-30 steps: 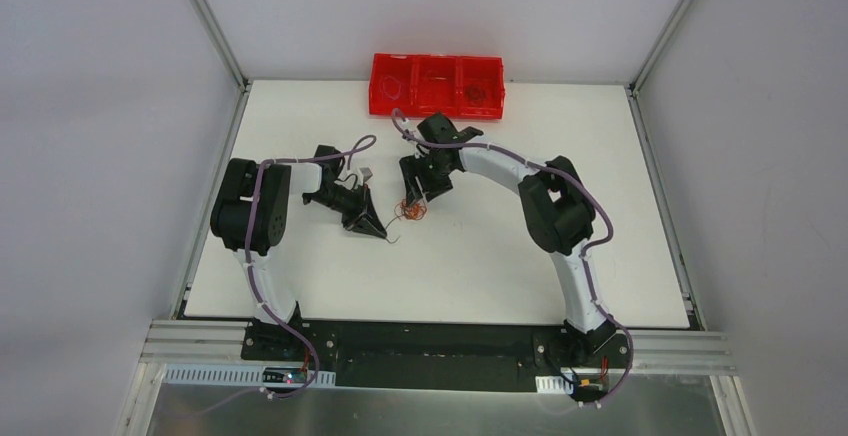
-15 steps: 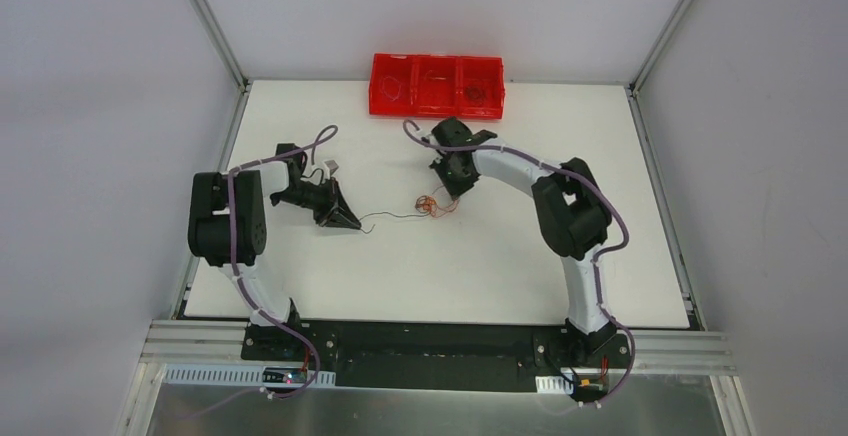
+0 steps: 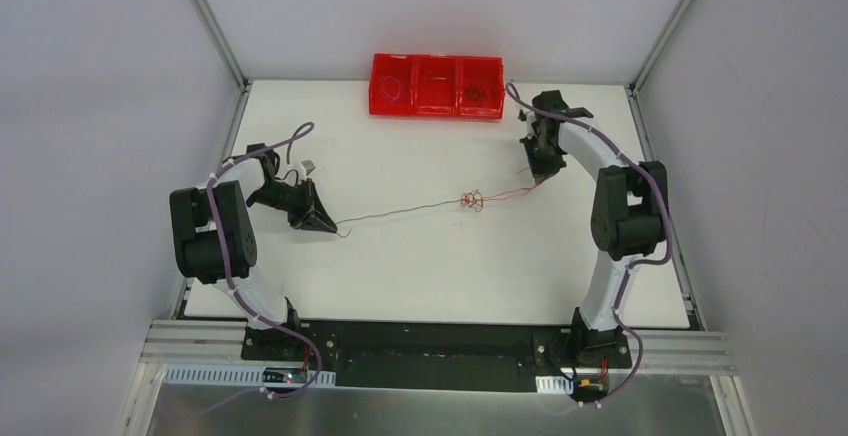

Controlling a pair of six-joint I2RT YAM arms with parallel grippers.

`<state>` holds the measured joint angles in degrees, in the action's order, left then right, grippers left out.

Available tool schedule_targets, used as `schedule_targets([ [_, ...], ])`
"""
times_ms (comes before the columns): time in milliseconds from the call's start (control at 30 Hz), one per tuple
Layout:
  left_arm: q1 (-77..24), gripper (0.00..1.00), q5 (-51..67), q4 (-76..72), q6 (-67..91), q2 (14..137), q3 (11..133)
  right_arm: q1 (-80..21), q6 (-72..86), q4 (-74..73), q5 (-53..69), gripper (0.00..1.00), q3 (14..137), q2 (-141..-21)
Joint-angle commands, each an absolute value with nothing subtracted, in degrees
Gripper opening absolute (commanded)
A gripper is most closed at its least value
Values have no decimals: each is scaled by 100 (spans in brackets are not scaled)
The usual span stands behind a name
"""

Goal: Untangle the cables

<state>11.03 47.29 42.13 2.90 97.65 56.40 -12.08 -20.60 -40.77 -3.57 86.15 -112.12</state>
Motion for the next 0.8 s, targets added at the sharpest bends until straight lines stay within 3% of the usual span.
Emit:
schedule_targets([
  [0,1531,0,4215,4938,-392,9534,6052,-653,-2573,-4431,-365,0,8500,-10491],
  [233,2250,0,3601,5390,-987,9868,6624,580,-3081,-4589,-333,0,8791,-10345],
  [500,2469,0,2906,5595,-1430,10066,6965,1050,-3182,-4658,-147,0,9068,-10363],
  [767,2055,0,4432,6161,-1665,9465,7232,930,-2676,-5368,1681,0,9498,-10138],
])
